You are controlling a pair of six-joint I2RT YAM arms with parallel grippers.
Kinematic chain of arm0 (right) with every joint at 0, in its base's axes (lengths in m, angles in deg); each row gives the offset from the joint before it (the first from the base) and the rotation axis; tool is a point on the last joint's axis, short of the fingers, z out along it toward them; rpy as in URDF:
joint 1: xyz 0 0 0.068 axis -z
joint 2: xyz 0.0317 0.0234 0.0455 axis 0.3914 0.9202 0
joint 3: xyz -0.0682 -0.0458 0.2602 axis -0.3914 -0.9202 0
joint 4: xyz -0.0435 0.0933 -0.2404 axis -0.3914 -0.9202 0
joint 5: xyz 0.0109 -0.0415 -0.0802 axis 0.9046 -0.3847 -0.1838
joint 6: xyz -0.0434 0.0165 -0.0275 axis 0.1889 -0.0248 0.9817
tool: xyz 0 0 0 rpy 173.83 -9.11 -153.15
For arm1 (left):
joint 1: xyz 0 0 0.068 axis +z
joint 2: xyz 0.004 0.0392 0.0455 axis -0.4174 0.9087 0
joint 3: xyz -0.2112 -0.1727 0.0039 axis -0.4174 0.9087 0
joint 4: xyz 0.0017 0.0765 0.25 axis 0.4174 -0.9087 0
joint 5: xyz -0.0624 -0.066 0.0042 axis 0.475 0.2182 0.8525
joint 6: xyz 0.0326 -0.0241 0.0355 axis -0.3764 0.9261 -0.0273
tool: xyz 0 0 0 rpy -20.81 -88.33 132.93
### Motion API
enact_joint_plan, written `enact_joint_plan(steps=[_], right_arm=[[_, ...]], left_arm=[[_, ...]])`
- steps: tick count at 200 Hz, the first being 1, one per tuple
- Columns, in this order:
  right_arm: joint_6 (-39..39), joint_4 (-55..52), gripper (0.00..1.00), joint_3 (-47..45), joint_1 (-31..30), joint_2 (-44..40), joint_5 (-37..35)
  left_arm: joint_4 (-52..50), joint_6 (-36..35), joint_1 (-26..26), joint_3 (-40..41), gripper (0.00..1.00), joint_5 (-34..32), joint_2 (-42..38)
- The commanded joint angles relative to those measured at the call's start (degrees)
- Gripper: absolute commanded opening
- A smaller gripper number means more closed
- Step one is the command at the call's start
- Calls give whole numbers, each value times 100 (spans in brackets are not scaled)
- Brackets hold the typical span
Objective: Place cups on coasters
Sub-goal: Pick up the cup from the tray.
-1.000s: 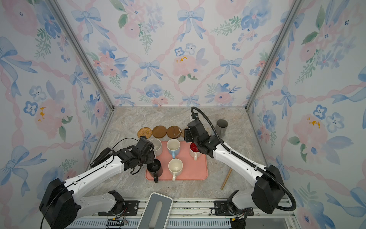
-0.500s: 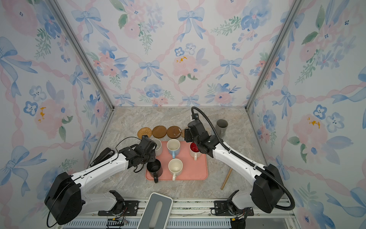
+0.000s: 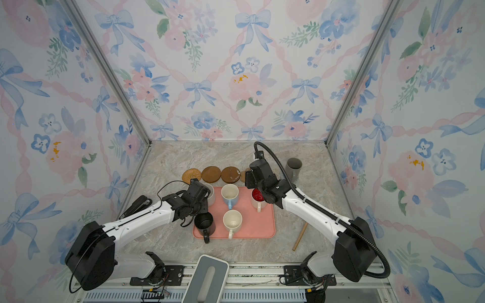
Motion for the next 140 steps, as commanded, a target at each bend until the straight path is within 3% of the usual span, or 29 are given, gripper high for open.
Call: enact_joint_plan(steps=[1,47,84,106,140], right_arm=[[-90,54,64,-71,72,-7,14],[-93,41,64,-90,99,-22,14],[-106,36,64,-103,108,-6,14],[-105,36,64,-97,118,-6,12],[-104,22,64,-97,121,-11,15]], left_arm=[[-26,10,-32,102,40,-26,128],[15,16,-29,92,33,-42,235],[47,19,-25,108,16,-49,242],[51,19,-25,106,0,-68,246],[47,19,-24,120,0,-122,185]])
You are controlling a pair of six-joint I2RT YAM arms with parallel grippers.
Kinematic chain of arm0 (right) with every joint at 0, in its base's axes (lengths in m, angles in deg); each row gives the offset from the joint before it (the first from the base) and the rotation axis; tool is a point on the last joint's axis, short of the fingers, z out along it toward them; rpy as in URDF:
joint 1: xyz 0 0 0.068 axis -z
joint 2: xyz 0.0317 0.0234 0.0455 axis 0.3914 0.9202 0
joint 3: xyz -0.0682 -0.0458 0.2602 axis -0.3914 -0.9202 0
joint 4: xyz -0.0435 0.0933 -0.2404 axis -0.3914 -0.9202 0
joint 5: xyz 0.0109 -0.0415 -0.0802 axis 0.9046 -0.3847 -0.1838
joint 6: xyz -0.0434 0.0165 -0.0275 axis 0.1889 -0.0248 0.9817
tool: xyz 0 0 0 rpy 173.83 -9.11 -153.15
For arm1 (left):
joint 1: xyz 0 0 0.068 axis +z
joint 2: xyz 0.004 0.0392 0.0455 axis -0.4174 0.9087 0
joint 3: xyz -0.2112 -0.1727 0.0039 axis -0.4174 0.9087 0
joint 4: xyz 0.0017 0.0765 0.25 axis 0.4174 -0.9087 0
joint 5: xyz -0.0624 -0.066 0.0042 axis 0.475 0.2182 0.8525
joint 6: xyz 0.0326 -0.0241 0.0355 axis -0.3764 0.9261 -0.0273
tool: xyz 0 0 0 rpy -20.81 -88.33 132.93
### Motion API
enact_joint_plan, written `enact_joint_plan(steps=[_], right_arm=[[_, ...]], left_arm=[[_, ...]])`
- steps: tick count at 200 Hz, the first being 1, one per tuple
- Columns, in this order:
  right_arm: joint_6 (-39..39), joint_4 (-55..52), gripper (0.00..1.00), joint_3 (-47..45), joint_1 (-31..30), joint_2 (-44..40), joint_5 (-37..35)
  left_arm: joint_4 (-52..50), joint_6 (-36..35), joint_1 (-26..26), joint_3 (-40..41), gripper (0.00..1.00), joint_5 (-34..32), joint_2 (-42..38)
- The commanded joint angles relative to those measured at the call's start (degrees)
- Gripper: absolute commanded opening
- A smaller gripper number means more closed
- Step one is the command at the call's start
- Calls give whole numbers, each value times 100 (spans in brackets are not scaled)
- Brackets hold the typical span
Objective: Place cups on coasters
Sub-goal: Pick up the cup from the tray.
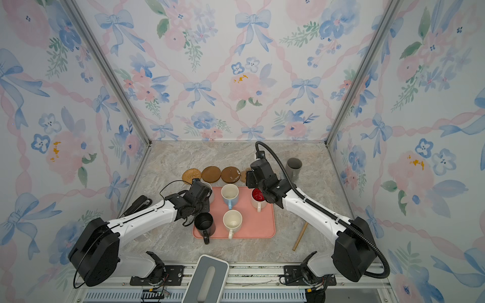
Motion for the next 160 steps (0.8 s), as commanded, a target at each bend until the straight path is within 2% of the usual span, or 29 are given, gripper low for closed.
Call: enact_joint_plan(steps=[1,160], right_arm=[[-67,27,64,-65,64,-13,14],[-63,13,64,-51,71,22,22]], left_arm=[[-194,23,-12,111,0,-87,5],[-220,-266,43,-249,0,-597,-1062]])
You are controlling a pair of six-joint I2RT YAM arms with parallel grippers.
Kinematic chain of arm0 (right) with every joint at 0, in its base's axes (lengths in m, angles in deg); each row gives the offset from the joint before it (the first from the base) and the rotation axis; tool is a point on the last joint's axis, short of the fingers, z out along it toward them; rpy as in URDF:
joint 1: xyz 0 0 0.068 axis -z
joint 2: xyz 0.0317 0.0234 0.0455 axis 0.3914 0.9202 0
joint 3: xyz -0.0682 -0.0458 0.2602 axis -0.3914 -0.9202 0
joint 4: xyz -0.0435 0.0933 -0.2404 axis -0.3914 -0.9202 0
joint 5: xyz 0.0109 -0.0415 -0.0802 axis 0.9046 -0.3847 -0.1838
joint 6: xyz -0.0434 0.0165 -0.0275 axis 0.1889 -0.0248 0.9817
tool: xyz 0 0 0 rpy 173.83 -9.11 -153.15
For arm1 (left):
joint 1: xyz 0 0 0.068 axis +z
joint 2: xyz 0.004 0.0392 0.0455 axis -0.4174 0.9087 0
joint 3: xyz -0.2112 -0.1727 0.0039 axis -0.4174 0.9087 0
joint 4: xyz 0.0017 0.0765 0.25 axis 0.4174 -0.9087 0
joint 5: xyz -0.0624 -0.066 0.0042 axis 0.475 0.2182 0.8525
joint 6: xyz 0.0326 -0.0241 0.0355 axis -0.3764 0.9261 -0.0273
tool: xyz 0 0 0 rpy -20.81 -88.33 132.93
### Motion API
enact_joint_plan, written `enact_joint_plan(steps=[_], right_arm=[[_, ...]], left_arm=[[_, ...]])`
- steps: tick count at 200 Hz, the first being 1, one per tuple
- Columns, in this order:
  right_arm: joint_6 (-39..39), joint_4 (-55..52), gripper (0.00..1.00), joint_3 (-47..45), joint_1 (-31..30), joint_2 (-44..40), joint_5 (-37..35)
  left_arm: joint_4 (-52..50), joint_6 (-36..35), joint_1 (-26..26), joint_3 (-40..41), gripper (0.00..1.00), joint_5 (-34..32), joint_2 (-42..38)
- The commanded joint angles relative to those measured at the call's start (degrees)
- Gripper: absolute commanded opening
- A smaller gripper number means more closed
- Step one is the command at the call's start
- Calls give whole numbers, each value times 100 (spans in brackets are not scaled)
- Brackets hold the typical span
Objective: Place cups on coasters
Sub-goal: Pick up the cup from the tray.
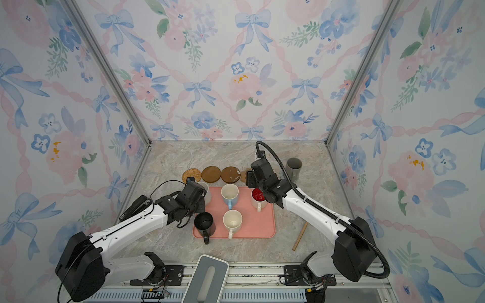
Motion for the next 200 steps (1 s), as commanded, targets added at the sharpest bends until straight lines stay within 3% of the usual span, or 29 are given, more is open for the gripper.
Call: enact_joint_plan(steps=[1,85,200], right_arm=[[-62,13,64,-47,42,25,22],[-55,2,64,54,47,218,75],[-38,-78,63,235,65,490,111]], left_arm=[[219,-139,45,-269,0,-392,-233],[411,-545,453,-384,0,-763,-379],[1889,-1531,1823,-489,0,314,165]])
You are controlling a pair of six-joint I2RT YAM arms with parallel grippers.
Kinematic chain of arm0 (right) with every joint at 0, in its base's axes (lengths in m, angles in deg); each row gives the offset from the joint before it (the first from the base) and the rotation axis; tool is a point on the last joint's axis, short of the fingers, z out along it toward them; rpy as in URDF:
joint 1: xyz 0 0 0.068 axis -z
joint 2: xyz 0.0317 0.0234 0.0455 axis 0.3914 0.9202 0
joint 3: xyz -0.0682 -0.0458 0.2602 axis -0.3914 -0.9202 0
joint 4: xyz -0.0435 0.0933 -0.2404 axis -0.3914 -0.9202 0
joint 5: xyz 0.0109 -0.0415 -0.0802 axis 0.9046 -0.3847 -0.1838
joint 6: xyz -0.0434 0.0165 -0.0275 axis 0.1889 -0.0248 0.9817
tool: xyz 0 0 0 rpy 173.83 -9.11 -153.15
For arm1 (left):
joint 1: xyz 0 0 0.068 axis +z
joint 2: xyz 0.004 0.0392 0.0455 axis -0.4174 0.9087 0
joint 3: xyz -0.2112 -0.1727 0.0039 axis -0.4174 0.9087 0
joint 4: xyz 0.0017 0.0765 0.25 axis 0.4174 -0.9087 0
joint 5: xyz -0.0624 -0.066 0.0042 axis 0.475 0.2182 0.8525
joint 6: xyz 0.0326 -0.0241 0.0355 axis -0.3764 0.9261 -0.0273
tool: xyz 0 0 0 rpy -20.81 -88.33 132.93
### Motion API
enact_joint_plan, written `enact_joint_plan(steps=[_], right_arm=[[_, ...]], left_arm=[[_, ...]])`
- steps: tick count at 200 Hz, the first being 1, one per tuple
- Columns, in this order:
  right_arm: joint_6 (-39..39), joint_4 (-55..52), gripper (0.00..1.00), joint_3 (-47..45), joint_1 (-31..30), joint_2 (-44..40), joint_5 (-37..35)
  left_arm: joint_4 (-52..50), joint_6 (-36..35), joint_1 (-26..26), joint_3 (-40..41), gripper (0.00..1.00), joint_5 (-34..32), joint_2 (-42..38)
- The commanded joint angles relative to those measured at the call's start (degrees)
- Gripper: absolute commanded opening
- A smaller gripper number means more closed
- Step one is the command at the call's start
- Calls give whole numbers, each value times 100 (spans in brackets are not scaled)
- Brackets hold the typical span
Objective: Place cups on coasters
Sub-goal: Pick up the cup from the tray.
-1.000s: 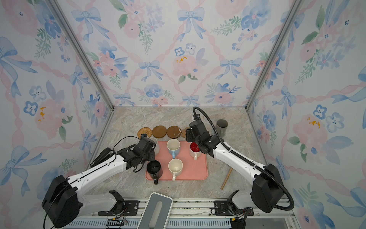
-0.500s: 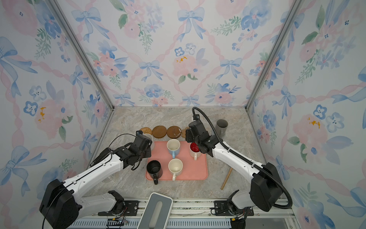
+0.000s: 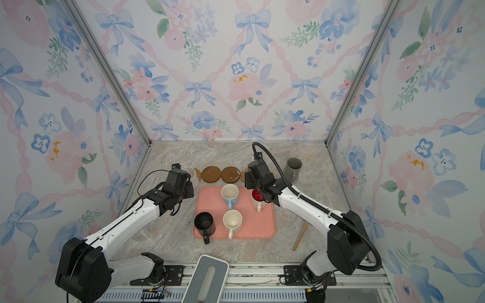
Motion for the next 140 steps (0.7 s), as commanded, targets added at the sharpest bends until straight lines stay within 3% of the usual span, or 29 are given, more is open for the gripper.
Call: enact_joint_plan(steps=[1,140], right_arm=[[-39,-72,64,180,60,107,27],[-24,-225,63,332,62,303,47]], left_arm=[[973,-378,287,-224,0,232,76],[2484,-1100,1113,-218,0,1112,1242]])
